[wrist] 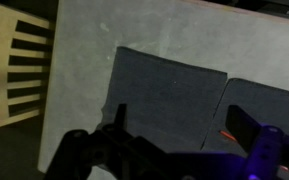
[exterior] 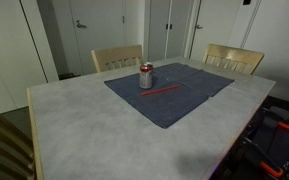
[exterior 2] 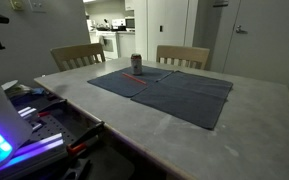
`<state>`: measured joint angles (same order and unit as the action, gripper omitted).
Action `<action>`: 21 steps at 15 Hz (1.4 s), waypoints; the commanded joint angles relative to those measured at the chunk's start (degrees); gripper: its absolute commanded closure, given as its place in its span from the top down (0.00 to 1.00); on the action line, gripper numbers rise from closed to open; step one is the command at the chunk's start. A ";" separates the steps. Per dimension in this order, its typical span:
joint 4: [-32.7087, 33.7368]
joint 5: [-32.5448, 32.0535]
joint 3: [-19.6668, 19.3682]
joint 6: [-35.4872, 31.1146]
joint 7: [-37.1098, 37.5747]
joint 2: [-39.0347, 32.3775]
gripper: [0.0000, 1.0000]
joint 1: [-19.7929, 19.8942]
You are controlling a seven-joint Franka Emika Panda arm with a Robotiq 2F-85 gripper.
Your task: Put the straw in the soda can
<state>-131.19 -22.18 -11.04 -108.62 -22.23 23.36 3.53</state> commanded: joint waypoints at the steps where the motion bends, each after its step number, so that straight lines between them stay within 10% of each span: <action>1: 0.61 4.92 -1.83 -5.86 -9.90 -5.84 1.00 -2.15; 21: 13.36 5.07 5.74 -4.79 -26.23 -24.40 1.00 -4.48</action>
<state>-124.34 -17.46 -6.96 -115.08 -43.32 5.70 -1.29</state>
